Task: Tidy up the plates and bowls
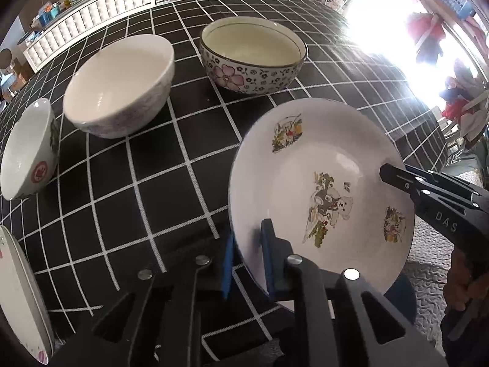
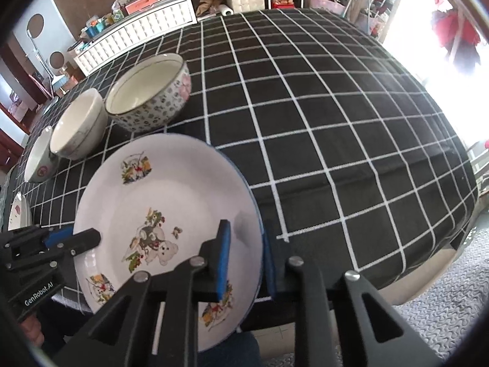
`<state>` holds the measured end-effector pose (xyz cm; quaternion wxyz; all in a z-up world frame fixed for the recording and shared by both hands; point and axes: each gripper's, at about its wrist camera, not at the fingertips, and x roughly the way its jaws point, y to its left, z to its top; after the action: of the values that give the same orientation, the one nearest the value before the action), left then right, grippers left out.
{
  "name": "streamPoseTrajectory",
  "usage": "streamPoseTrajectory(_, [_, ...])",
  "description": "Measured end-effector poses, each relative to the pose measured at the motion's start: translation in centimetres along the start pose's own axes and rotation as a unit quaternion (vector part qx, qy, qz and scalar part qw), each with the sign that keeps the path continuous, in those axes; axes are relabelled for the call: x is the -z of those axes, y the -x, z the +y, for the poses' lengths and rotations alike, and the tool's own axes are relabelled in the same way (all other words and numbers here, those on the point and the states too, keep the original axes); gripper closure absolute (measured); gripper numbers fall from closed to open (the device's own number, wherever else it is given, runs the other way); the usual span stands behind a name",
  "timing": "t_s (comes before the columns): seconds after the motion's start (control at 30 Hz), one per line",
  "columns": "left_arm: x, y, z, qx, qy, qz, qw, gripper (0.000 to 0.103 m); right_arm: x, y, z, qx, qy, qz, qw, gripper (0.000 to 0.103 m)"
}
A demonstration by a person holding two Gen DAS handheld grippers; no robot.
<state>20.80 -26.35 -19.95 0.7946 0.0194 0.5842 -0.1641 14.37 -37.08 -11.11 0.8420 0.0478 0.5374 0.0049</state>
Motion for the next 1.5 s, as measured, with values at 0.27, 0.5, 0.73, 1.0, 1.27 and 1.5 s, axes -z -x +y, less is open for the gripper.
streamPoseTrajectory(0.27, [1.0, 3.7, 2.3, 0.001, 0.027, -0.031, 0.9991, 0.088, 0.0, 2.7, 3.5, 0.002, 0.027, -0.017, 0.999, 0.079])
streamPoseTrajectory(0.5, [2.7, 7.1, 6.7, 0.002, 0.064, -0.053, 0.9966, 0.088, -0.2, 3.8, 8.0, -0.011, 0.055, -0.023, 0.998, 0.079])
streamPoseTrajectory(0.73, [5.2, 10.5, 11.6, -0.019, 0.086, -0.073, 0.9935, 0.088, -0.2, 3.8, 13.2, -0.03, 0.084, -0.024, 0.996, 0.079])
streamPoseTrajectory(1.0, [9.6, 14.0, 17.8, -0.06, 0.126, -0.086, 0.9865, 0.088, 0.3, 2.9, 20.1, -0.067, 0.124, -0.02, 0.99, 0.079])
streamPoseTrajectory(1.27, [13.4, 16.2, 24.1, -0.088, 0.187, -0.092, 0.974, 0.088, 1.4, 2.2, 27.4, -0.083, 0.18, -0.006, 0.98, 0.079])
streamPoseTrajectory(1.5, [15.9, 17.3, 28.2, -0.103, 0.229, -0.094, 0.9635, 0.088, 1.9, 1.5, 31.7, -0.091, 0.214, -0.003, 0.973, 0.079])
